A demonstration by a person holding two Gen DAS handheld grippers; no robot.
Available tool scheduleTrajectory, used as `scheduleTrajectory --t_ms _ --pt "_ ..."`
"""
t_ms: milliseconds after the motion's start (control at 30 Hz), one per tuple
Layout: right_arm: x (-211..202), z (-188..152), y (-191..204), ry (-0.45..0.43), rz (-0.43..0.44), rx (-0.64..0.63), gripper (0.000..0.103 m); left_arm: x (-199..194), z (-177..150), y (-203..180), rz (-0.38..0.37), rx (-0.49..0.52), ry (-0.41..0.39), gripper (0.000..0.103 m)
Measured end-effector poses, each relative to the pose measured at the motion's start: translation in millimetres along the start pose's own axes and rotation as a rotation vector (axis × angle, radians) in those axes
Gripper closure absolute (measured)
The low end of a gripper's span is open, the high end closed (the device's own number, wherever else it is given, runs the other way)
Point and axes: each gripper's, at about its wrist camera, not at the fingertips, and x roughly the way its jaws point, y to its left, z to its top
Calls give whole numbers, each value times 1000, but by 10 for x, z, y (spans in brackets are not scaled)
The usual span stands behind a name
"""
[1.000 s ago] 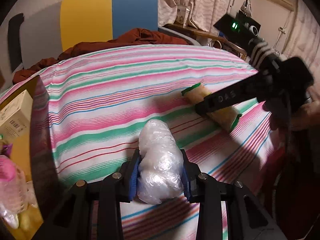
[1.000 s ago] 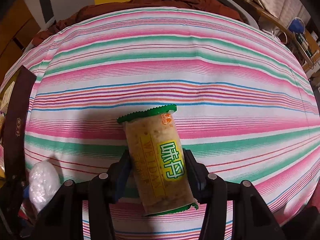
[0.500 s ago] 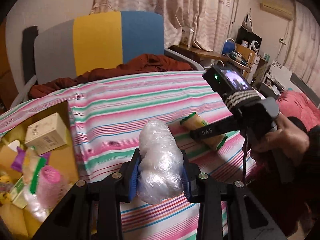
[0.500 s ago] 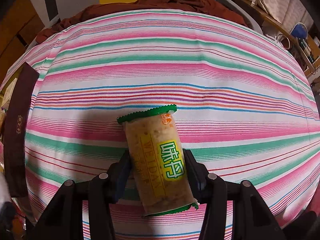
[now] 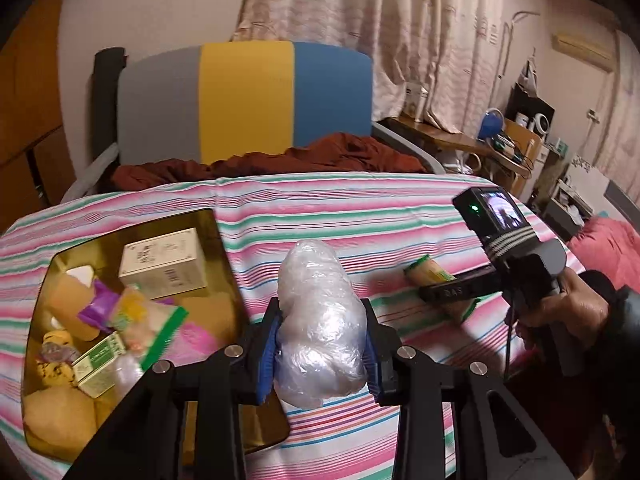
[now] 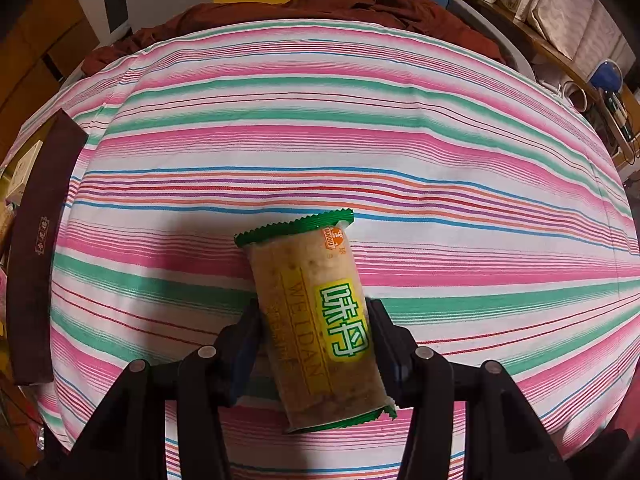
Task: Organize objects
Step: 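Lower the bag and snack pack into the gold tray and open both tools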
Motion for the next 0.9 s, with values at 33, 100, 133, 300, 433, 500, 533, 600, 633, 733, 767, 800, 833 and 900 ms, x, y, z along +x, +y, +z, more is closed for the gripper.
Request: scheduleTrajectory --t_ms 33,100,133,300,433,500,533,600,633,733,767,800,833,900 --pt "-32 -41 -39 1 0 -2 51 -12 -2 35 4 -7 0 67" --pt "-6 -22 -4 13 12 -4 51 -41 -10 141 9 -26 2 67" --pt "2 -16 12 17 18 -8 51 -64 -18 197 14 -36 1 67" --pt "-117 -62 210 5 83 -4 52 -219 -28 647 65 -123 -16 67" --pt "-378 -51 537 -62 183 -32 52 -314 -91 1082 135 -203 -24 67" --pt "-536 -45 778 -97 256 -58 52 -338 -135 1322 177 -244 -16 67" --pt "-559 36 982 -116 291 -76 52 -347 -156 1422 195 -261 -12 67" --pt "-637 56 1219 -142 339 -105 52 -365 -193 1573 222 -285 -12 67" --pt "-686 37 1381 -151 369 -120 52 -370 -198 1643 237 -294 -9 67" --pt "-834 -5 1808 -177 450 -191 52 -376 -212 1771 263 -305 0 66" --pt "-852 -36 1965 -182 481 -222 52 -373 -218 1786 273 -302 1 66" --pt "-866 -75 2057 -185 496 -245 52 -362 -225 1800 286 -299 4 66" --pt "-881 -129 2189 -195 498 -270 52 -343 -234 1819 289 -303 9 66" --pt "-830 -157 2326 -192 499 -288 52 -317 -248 1840 295 -311 18 63"
